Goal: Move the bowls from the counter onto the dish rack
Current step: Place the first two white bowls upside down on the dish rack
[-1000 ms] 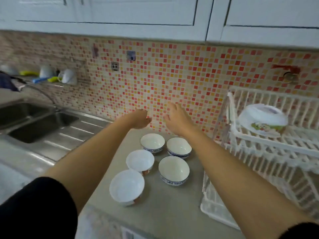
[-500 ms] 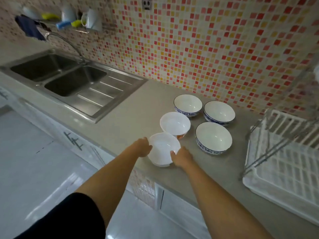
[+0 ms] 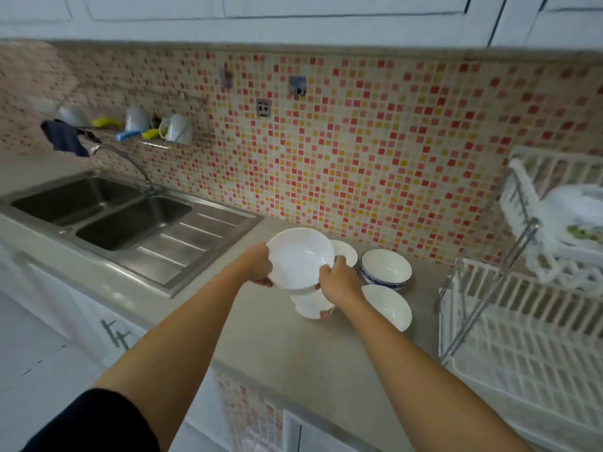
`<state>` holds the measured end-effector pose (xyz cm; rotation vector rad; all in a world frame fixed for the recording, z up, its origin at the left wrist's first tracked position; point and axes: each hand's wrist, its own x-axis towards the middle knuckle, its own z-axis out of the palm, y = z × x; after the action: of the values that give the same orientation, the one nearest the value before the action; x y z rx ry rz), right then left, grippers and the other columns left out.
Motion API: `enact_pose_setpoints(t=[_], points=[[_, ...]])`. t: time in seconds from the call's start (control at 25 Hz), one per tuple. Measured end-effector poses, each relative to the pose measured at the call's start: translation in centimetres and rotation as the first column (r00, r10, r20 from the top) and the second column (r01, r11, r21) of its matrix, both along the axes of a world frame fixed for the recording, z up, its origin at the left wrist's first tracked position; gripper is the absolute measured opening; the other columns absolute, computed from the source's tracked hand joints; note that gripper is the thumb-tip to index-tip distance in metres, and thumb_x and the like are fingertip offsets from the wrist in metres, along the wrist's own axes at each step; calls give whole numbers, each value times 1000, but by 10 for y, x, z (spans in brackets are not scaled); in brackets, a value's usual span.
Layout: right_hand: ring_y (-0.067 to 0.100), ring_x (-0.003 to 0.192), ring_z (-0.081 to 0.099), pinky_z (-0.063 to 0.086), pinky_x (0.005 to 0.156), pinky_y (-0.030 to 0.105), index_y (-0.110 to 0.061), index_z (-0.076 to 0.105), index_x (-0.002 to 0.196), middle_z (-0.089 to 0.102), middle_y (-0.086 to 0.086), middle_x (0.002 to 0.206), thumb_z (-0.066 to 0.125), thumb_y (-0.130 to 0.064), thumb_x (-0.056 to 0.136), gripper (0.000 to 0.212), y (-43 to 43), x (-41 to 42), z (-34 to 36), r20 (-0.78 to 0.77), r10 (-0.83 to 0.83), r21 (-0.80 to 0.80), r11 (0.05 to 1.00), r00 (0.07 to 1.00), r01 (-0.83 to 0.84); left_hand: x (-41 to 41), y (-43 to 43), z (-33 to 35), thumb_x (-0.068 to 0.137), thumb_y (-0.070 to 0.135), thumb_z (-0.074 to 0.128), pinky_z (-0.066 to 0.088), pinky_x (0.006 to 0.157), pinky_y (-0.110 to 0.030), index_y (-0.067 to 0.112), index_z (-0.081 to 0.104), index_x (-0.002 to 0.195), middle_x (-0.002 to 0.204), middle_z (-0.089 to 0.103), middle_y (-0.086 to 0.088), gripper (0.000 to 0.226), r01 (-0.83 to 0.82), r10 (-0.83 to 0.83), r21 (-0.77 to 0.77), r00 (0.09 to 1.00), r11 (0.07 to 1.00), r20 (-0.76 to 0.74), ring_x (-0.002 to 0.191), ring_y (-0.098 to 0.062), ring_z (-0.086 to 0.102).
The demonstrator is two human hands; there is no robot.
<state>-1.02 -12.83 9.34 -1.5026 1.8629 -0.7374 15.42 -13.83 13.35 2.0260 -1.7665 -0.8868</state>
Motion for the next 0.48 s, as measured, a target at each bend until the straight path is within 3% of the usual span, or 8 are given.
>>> enact_pose_setpoints(t=[0.08,0.2,0.28,0.36,0.48], points=[[31,101,64,55,83,42,-15,32,138,56,10,123,38,-44,94,53,2,-12,37,218,-24,-71,997,976,41,-11,4,33,88,-5,43,58,80,-50,2,51,111,103,62,-21,25,25,-39,-122,993,992,-116,85,-36,67],[22,80,68,57,67,32,-24,26,139,53,2,119,42,-52,92,57,18,-44,87,397,70,-155,988,915,-9,-44,10,67,90,-2,37,58,83,-47,7,50,121,103,56,-13,35,59,-133,-234,939,970,-317,90,-30,63],[20,80,68,59,69,32,-25,26,140,54,-1,119,48,-54,90,62,31,-75,115,406,81,-243,970,910,22,-72,14,84,95,5,37,60,79,-39,11,41,135,111,54,-9,41,108,-211,-293,914,950,-347,88,-23,63],[14,85,65,61,70,31,-28,29,140,55,-1,121,55,-53,87,64,48,-111,139,400,86,-339,939,912,60,-99,17,100,100,21,34,57,83,-36,14,35,140,125,54,-11,40,219,-329,-371,907,902,-263,94,-23,64],[13,94,61,58,80,36,-32,34,140,55,-8,117,66,-52,79,71,74,-170,179,128,24,-517,855,992,46,-138,20,136,100,38,28,39,105,-37,18,21,148,152,35,-9,52,329,-467,-582,879,744,-100,133,-28,43]])
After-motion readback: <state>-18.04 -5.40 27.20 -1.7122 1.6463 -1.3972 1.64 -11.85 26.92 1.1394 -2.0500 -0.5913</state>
